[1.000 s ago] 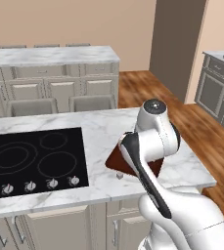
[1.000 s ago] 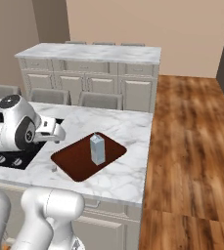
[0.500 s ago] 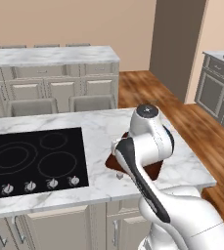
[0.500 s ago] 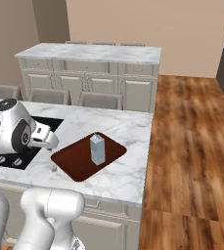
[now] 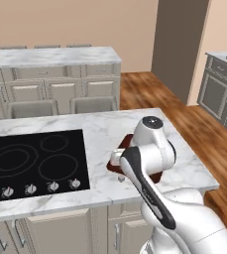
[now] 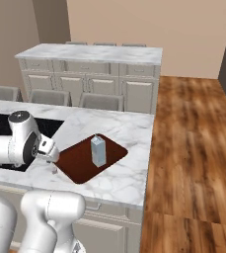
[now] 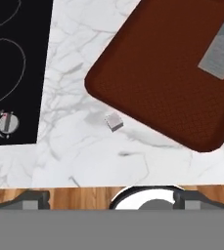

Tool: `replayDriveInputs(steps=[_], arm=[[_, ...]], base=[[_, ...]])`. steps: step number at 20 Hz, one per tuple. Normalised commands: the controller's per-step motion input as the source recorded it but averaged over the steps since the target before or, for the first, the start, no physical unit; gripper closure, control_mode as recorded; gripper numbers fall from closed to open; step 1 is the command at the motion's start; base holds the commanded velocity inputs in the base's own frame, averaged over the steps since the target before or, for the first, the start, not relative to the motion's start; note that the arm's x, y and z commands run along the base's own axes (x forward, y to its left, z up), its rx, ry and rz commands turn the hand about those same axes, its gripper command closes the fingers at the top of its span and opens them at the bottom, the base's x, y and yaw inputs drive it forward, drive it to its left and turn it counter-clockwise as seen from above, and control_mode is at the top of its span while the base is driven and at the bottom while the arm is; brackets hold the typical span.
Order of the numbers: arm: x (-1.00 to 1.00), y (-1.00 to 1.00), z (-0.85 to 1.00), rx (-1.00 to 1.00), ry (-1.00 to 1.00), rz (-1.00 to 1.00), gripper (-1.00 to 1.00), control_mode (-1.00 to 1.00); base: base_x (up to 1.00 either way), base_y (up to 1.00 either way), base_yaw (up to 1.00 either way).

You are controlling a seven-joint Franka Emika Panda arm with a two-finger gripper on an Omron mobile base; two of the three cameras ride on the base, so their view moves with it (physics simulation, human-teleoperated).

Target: Take out the milk from the fridge and place it on the tray on the counter. Then take the sugar cube near the tray and place it in the tray.

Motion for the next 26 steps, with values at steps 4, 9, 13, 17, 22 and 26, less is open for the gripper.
replayDriveInputs(steps=[4, 9, 13, 17, 22, 26], arm=[[0.0, 0.14, -0.23, 0.0, 0.09, -0.14, -1.0, -1.0], [0.04, 0.08, -0.23, 0.02, 0.06, -0.21, -1.0, -1.0], [0.14, 0.0, -0.31, 0.0, 0.04, -0.1, -1.0, -1.0], [0.27, 0.0, -0.32, 0.0, 0.01, -0.04, -1.0, -1.0], [0.41, 0.0, -0.36, 0.0, 0.05, 0.0, -1.0, -1.0], [0.35, 0.0, -0.34, 0.0, 0.05, 0.0, -1.0, -1.0]], base=[[0.0, 0.0, 0.0], [0.0, 0.0, 0.0], [0.0, 0.0, 0.0], [0.0, 0.0, 0.0], [0.0, 0.0, 0.0], [0.0, 0.0, 0.0]])
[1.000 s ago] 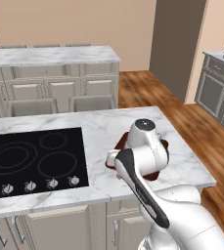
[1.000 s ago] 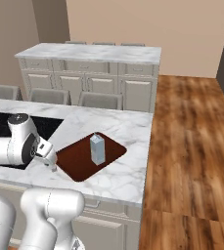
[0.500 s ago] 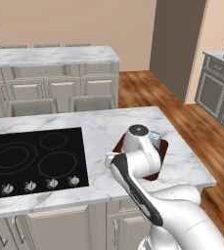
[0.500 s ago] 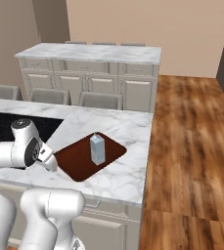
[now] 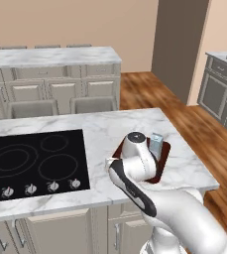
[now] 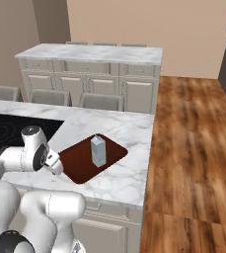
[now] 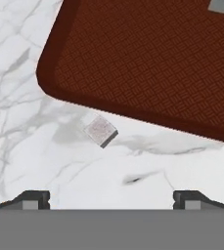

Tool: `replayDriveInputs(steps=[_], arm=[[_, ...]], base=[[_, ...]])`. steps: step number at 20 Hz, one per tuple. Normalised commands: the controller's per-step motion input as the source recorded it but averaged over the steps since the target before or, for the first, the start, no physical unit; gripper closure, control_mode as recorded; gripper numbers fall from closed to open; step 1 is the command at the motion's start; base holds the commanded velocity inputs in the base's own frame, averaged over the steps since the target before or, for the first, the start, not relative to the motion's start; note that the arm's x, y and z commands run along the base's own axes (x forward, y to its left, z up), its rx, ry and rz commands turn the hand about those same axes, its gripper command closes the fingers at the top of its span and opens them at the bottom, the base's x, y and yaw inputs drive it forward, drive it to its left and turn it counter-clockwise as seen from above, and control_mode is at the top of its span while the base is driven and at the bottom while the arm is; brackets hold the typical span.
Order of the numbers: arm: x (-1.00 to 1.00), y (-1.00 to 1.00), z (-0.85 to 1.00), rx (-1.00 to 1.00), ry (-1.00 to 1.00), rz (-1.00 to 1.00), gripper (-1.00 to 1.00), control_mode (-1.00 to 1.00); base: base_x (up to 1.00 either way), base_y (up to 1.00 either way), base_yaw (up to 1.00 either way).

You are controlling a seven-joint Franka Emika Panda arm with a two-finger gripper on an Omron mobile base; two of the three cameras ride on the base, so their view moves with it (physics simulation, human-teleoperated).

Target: Take out the milk from the fridge and place it on the tray on the counter. Then take the sugar cube near the tray and place it in the tray.

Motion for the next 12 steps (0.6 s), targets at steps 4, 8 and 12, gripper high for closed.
replayDriveInputs(steps=[4, 8, 12], arm=[[0.38, 0.03, -0.32, 0.0, 0.05, -0.02, -1.0, -1.0], [0.26, 0.0, -0.31, 0.0, 0.07, -0.03, -1.0, -1.0], [0.24, 0.0, -0.24, 0.0, 0.02, -0.02, -1.0, -1.0]], base=[[0.0, 0.0, 0.0], [0.0, 0.0, 0.0], [0.0, 0.0, 0.0]])
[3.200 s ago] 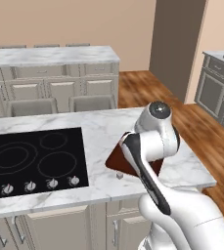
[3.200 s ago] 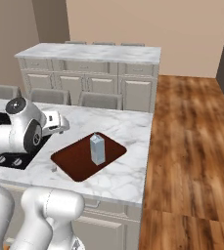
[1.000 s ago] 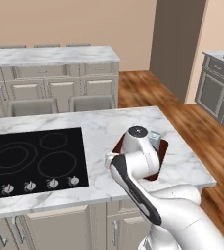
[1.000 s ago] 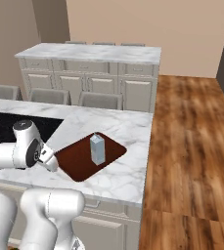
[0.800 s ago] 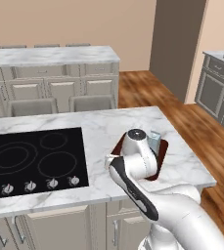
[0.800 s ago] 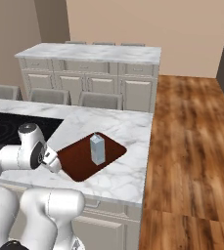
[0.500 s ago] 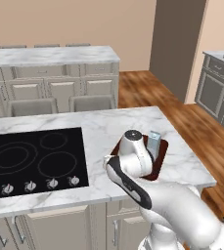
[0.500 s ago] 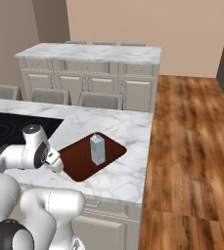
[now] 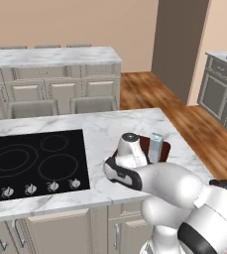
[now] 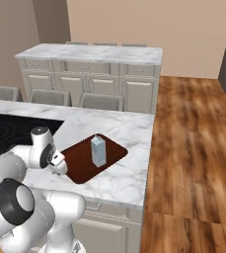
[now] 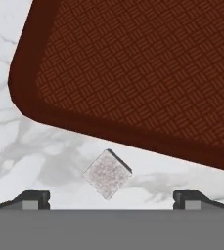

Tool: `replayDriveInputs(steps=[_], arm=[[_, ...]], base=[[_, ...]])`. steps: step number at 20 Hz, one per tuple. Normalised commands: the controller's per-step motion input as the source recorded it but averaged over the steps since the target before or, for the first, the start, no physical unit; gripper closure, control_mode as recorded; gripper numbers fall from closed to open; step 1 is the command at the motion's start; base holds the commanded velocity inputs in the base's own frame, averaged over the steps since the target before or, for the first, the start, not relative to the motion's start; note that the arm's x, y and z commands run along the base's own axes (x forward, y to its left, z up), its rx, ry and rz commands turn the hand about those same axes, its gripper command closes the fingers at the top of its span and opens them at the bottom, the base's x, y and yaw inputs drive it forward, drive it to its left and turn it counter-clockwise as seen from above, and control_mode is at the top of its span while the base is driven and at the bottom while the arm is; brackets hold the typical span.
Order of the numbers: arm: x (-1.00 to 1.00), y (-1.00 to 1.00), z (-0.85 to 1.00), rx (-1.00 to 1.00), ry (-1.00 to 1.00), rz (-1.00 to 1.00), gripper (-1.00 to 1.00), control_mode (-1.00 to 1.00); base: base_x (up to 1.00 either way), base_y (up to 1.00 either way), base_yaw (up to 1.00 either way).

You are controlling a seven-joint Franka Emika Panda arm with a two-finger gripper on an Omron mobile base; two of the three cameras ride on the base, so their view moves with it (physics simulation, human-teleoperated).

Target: Take out the milk from the fridge and place it on the tray on the counter. Then take the sugar cube near the tray and place it in the tray.

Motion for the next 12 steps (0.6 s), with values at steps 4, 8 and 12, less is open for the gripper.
replayDriveInputs(steps=[4, 8, 12], arm=[[0.19, 0.0, -0.14, 0.0, 0.0, -0.03, -1.0, -1.0], [0.07, 0.0, -0.24, 0.0, 0.0, -0.04, -1.0, -1.0], [0.0, 0.0, -0.24, 0.0, 0.0, -0.05, -1.0, -1.0]], base=[[0.0, 0.0, 0.0], [0.0, 0.0, 0.0], [0.0, 0.0, 0.0]])
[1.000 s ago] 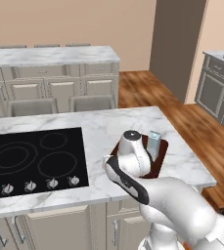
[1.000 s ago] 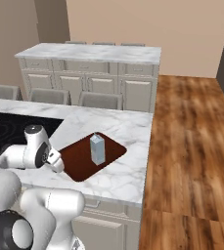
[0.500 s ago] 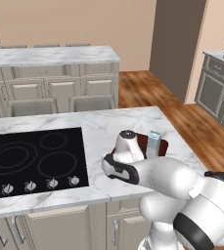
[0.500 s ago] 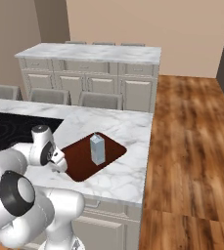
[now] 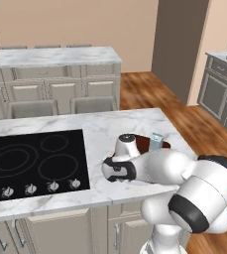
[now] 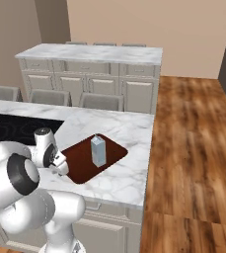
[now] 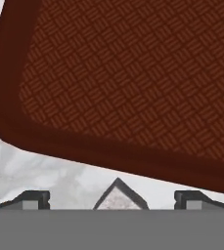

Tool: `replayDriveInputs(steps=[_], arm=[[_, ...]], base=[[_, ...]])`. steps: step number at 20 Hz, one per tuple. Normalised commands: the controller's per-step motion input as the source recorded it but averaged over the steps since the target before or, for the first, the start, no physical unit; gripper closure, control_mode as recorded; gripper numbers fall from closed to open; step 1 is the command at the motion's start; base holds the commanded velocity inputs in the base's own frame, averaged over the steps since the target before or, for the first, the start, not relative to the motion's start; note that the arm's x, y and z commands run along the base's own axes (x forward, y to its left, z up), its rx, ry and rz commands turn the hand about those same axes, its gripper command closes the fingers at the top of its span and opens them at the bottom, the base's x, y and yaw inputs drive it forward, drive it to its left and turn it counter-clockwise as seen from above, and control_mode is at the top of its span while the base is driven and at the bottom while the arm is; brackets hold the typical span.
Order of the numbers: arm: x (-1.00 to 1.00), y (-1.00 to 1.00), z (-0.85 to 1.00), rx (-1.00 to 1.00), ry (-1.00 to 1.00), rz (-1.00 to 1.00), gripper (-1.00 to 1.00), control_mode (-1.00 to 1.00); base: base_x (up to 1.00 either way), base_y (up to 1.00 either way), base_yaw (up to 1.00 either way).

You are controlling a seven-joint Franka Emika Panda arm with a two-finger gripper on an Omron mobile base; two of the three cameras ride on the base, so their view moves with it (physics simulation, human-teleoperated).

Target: Take out the milk from the fridge and place it on the tray on the counter. Then take the sugar cube near the tray and place it in the tray.

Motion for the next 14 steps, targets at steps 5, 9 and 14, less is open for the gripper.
replayDriveInputs(steps=[5, 9, 14], arm=[[0.0, 0.01, -0.19, 0.0, 0.0, -0.05, 1.0, -1.0], [0.0, 0.04, -0.2, 0.0, 0.01, -0.07, 1.0, -1.0], [0.0, 0.13, -0.11, 0.0, 0.03, -0.08, 1.0, -1.0]], base=[[0.0, 0.0, 0.0], [0.0, 0.0, 0.0], [0.0, 0.0, 0.0]])
